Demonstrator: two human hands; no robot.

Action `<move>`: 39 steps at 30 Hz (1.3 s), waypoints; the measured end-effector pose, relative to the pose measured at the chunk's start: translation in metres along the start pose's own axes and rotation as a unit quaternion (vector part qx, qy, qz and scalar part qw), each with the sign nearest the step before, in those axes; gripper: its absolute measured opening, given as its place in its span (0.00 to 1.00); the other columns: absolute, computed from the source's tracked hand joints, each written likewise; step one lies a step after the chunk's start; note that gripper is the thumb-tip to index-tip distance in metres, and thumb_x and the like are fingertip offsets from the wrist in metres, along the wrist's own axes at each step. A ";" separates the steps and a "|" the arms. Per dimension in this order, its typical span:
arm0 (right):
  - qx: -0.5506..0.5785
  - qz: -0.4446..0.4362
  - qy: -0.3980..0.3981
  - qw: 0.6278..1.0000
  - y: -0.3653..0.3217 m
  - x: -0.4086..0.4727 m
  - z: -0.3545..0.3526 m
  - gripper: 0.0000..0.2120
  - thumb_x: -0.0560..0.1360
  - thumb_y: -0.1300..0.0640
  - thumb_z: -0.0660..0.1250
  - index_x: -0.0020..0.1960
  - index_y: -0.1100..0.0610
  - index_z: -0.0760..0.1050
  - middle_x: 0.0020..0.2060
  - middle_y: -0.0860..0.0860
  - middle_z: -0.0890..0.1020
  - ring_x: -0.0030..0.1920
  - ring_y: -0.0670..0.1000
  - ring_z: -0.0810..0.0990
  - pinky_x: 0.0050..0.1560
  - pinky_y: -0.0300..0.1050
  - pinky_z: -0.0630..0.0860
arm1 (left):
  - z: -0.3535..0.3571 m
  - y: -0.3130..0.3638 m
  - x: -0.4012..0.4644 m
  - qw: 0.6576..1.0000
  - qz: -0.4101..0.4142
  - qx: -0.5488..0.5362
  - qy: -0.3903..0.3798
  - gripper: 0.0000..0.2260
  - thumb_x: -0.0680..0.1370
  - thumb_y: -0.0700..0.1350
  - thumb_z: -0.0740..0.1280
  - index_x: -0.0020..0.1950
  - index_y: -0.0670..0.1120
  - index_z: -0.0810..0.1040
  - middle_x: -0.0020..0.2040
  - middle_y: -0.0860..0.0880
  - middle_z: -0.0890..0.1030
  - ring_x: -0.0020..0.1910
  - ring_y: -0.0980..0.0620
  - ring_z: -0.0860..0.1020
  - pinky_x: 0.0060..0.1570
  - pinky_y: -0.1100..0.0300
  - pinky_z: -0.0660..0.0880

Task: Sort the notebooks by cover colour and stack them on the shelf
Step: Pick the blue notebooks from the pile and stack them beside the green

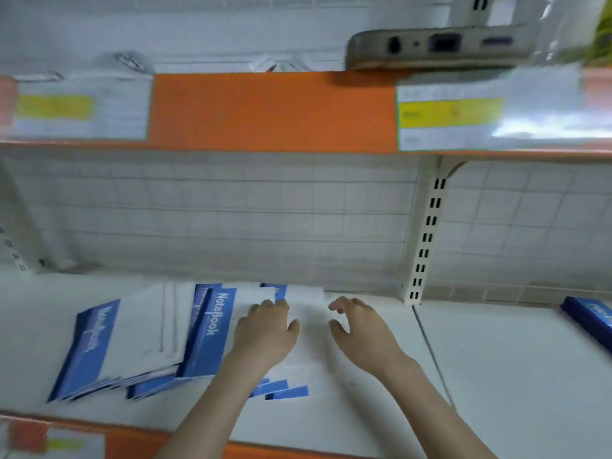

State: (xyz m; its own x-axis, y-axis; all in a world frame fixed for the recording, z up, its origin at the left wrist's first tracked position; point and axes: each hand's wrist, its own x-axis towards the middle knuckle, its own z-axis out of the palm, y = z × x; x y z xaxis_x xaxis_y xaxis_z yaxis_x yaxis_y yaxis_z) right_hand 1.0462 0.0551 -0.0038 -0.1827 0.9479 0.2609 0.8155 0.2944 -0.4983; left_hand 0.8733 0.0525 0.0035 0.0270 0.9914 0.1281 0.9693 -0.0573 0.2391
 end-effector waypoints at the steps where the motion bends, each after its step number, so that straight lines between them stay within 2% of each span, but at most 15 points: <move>1: -0.001 0.002 -0.001 1.000 -0.010 0.003 0.008 0.16 0.78 0.54 0.59 0.66 0.52 0.70 0.59 0.50 0.76 0.60 0.51 0.74 0.56 0.43 0.72 | -0.003 -0.013 -0.001 1.000 0.002 0.000 0.003 0.18 0.80 0.54 0.55 0.66 0.47 0.70 0.59 0.47 0.75 0.60 0.47 0.72 0.56 0.53 0.73; 7: 0.022 0.005 -0.007 1.000 -0.073 0.019 0.059 0.15 0.79 0.55 0.58 0.64 0.52 0.71 0.58 0.50 0.76 0.58 0.50 0.74 0.55 0.41 0.73 | -0.020 -0.089 -0.006 1.000 -0.003 -0.001 0.005 0.18 0.80 0.54 0.57 0.67 0.48 0.70 0.62 0.48 0.74 0.63 0.47 0.70 0.57 0.53 0.72; 10: 0.032 -0.006 -0.015 0.999 -0.103 0.027 0.080 0.15 0.79 0.54 0.59 0.65 0.52 0.70 0.59 0.49 0.75 0.59 0.50 0.73 0.55 0.41 0.72 | -0.030 -0.124 -0.010 1.000 -0.017 0.008 0.018 0.17 0.80 0.53 0.57 0.66 0.48 0.69 0.61 0.47 0.74 0.62 0.47 0.69 0.57 0.51 0.71; 14: 0.042 -0.024 -0.026 0.999 -0.138 0.035 0.100 0.14 0.79 0.55 0.58 0.64 0.52 0.70 0.58 0.49 0.75 0.55 0.50 0.74 0.51 0.41 0.73 | -0.040 -0.165 -0.017 0.998 -0.053 0.016 0.026 0.17 0.81 0.53 0.56 0.67 0.49 0.69 0.62 0.48 0.73 0.63 0.48 0.69 0.57 0.52 0.70; 17: 0.048 -0.045 -0.033 0.997 -0.161 0.042 0.111 0.13 0.78 0.55 0.59 0.62 0.53 0.72 0.55 0.51 0.76 0.54 0.51 0.75 0.52 0.42 0.74 | -0.044 -0.190 -0.019 0.995 -0.091 0.018 0.021 0.17 0.81 0.53 0.55 0.66 0.48 0.70 0.62 0.48 0.72 0.63 0.48 0.69 0.59 0.51 0.69; 20: 0.056 -0.064 -0.043 0.995 -0.180 0.046 0.124 0.12 0.77 0.58 0.60 0.60 0.53 0.73 0.54 0.50 0.77 0.55 0.51 0.75 0.53 0.43 0.74 | -0.047 -0.211 -0.022 0.992 -0.127 -0.004 0.007 0.18 0.80 0.53 0.55 0.67 0.47 0.70 0.63 0.47 0.71 0.64 0.47 0.68 0.60 0.50 0.70; 24: 0.044 -0.090 -0.066 0.993 -0.204 0.048 0.144 0.16 0.77 0.57 0.59 0.64 0.53 0.72 0.57 0.50 0.77 0.60 0.52 0.72 0.55 0.45 0.73 | -0.049 -0.234 -0.031 0.987 -0.161 0.007 -0.008 0.19 0.80 0.56 0.56 0.67 0.48 0.68 0.66 0.46 0.68 0.66 0.46 0.66 0.61 0.49 0.68; 27: 0.038 -0.101 -0.073 0.991 -0.216 0.051 0.158 0.16 0.77 0.56 0.59 0.64 0.53 0.72 0.58 0.50 0.77 0.61 0.52 0.72 0.58 0.46 0.73 | -0.048 -0.249 -0.036 0.983 -0.181 0.015 -0.011 0.23 0.79 0.60 0.57 0.68 0.48 0.66 0.68 0.46 0.66 0.67 0.45 0.65 0.62 0.48 0.66; 30: 0.018 -0.095 -0.080 0.992 -0.223 0.056 0.169 0.16 0.77 0.54 0.60 0.65 0.52 0.71 0.59 0.50 0.76 0.61 0.52 0.72 0.60 0.50 0.72 | -0.046 -0.262 -0.038 0.977 -0.211 0.005 -0.014 0.34 0.74 0.67 0.58 0.71 0.46 0.62 0.67 0.44 0.66 0.65 0.44 0.66 0.61 0.50 0.66; 32: 0.003 -0.082 -0.080 0.993 -0.225 0.057 0.174 0.16 0.77 0.53 0.59 0.65 0.51 0.70 0.59 0.50 0.76 0.61 0.52 0.72 0.60 0.50 0.72 | -0.045 -0.267 -0.040 0.973 -0.232 -0.010 -0.016 0.37 0.72 0.71 0.59 0.69 0.44 0.62 0.64 0.43 0.68 0.62 0.44 0.67 0.58 0.53 0.67; 34: -0.011 -0.075 -0.079 0.994 -0.225 0.057 0.178 0.17 0.78 0.52 0.59 0.66 0.51 0.70 0.59 0.50 0.76 0.60 0.51 0.73 0.60 0.50 0.72 | -0.045 -0.269 -0.040 0.969 -0.244 -0.021 -0.009 0.36 0.70 0.72 0.60 0.63 0.43 0.65 0.60 0.43 0.69 0.59 0.44 0.68 0.56 0.55 0.68; 37: -0.028 -0.075 -0.073 0.994 -0.222 0.055 0.181 0.18 0.77 0.51 0.59 0.66 0.51 0.70 0.60 0.49 0.76 0.61 0.51 0.72 0.60 0.49 0.72 | -0.046 -0.271 -0.037 0.966 -0.257 -0.022 0.014 0.34 0.68 0.71 0.64 0.57 0.43 0.67 0.57 0.43 0.71 0.57 0.45 0.68 0.54 0.57 0.66; 39: -0.033 -0.076 -0.079 0.993 -0.221 0.055 0.182 0.19 0.77 0.50 0.60 0.67 0.51 0.69 0.61 0.49 0.76 0.62 0.51 0.72 0.61 0.49 0.72 | -0.047 -0.272 -0.035 0.965 -0.255 -0.043 0.044 0.34 0.67 0.67 0.69 0.57 0.42 0.67 0.56 0.43 0.70 0.55 0.46 0.68 0.52 0.59 0.66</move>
State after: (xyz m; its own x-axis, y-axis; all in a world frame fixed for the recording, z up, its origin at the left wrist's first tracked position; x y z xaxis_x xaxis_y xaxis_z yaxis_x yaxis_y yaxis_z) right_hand 0.7557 0.0646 -0.0294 -0.3856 0.9022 0.1932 0.8050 0.4313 -0.4075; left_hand 0.5973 0.0276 -0.0212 -0.4725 0.8797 0.0533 0.8271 0.4217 0.3716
